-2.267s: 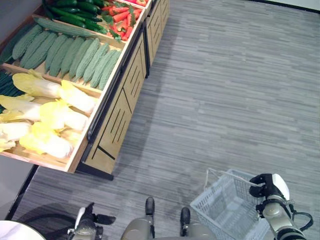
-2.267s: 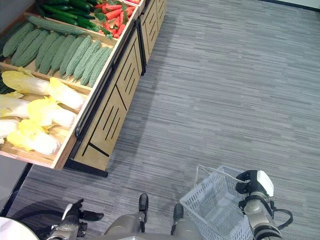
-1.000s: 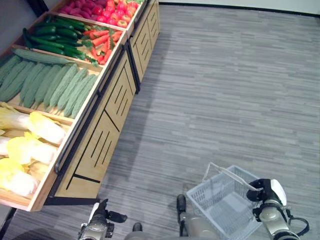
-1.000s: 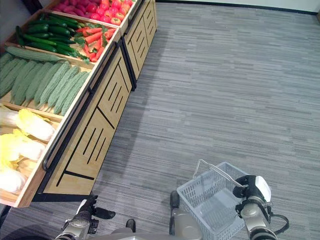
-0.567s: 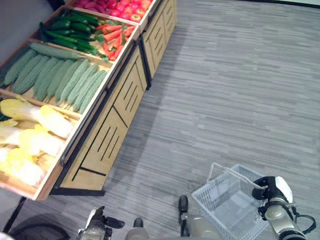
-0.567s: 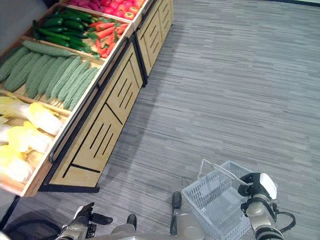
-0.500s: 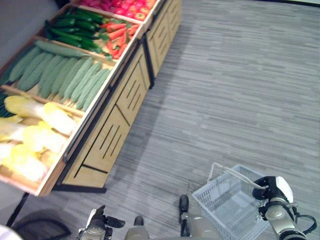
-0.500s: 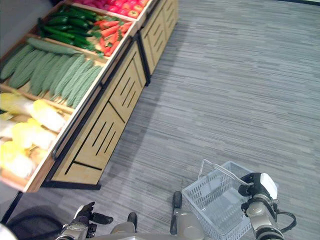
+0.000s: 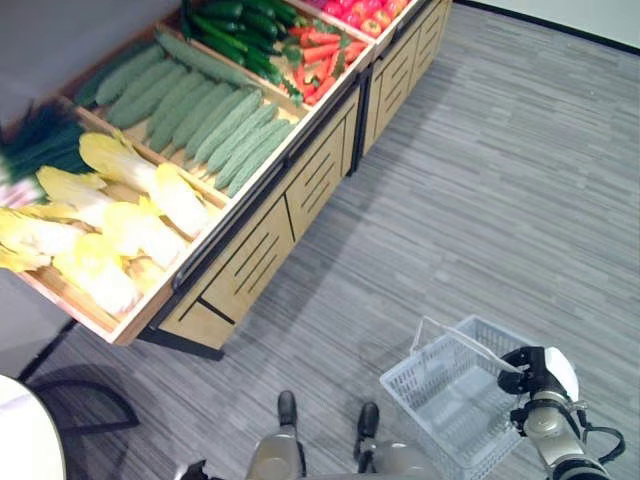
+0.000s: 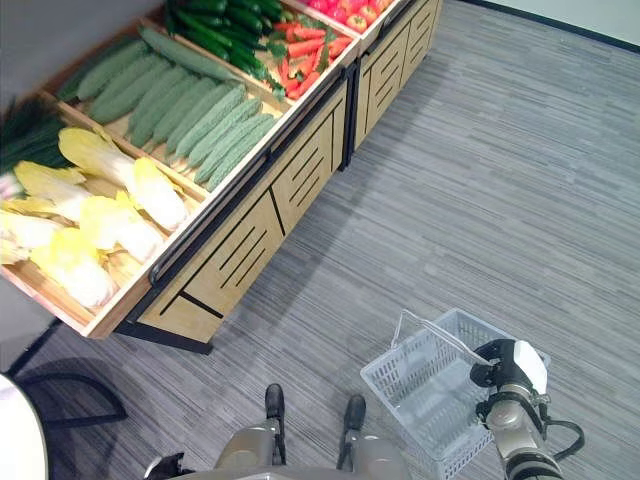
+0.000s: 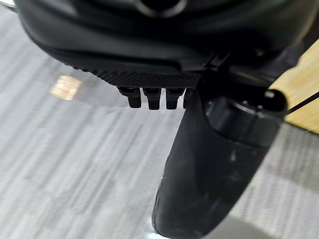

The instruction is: Get the vegetables into the basket

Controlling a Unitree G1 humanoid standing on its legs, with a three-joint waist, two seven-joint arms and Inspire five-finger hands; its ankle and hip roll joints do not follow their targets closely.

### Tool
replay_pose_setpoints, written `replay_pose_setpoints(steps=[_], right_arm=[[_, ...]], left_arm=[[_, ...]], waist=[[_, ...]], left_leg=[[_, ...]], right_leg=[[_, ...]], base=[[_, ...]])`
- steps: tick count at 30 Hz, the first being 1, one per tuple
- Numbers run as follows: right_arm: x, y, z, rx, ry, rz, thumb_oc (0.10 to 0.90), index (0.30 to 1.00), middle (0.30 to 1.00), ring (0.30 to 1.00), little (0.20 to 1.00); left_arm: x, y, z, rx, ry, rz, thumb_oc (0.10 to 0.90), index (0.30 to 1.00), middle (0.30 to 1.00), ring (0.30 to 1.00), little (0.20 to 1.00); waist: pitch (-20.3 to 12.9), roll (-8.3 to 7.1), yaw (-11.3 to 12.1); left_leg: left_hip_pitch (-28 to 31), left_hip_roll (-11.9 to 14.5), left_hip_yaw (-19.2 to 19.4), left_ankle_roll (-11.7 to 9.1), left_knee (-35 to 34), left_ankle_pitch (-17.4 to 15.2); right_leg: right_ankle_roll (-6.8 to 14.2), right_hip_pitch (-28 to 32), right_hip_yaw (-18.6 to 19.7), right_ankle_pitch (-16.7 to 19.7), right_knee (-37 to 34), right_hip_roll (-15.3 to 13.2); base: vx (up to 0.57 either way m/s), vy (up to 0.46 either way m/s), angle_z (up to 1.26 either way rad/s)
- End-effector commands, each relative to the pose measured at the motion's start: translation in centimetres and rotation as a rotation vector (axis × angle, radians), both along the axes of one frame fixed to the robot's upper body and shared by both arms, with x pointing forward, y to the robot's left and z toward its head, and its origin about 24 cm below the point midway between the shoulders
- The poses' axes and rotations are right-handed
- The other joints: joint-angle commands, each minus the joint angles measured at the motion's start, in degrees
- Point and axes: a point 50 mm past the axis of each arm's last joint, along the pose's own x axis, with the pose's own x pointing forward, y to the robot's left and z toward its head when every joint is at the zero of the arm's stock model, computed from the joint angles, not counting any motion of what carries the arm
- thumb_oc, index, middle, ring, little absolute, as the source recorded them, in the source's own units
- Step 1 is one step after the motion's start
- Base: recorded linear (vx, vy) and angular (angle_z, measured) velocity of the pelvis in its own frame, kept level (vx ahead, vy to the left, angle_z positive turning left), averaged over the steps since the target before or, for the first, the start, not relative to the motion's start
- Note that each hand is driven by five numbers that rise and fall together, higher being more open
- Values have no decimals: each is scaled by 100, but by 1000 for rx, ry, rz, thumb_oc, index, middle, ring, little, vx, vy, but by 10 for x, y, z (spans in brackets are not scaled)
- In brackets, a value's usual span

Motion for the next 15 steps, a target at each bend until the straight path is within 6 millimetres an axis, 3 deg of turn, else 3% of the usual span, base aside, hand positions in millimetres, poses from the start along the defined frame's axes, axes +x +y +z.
replay_pose_setpoints(steps=[1, 9, 15], right_arm=[[7, -14, 16, -80, -64, -1, 400, 300, 300, 300, 300], [10, -9, 11, -66, -42, -4, 400, 300, 300, 300, 300], [18, -7, 14, -64, -61, 13, 400, 300, 300, 300, 300]], left_arm=[[-1, 33, 11, 123, -3, 2, 900, 1000, 1000, 1000, 1000], [-3, 42, 14, 143, 1, 2, 900, 1000, 1000, 1000, 1000], [0, 44, 16, 149, -6, -12, 900, 1000, 1000, 1000, 1000]], waist=[[-345, -273, 103], [-357, -416, 172], [-268, -273, 94]], left_leg=[[-377, 1, -35, -89, 428, -324], [-210, -240, 4, 122, 305, -525], [27, -317, -69, 261, 237, -629]], right_leg=[[798, 414, 390, 250, -94, -759], [1010, 302, 527, 829, 24, -945], [909, -151, 814, 901, 902, -792]], base=[[78, 241, -4], [58, 133, 0], [39, 119, -15]])
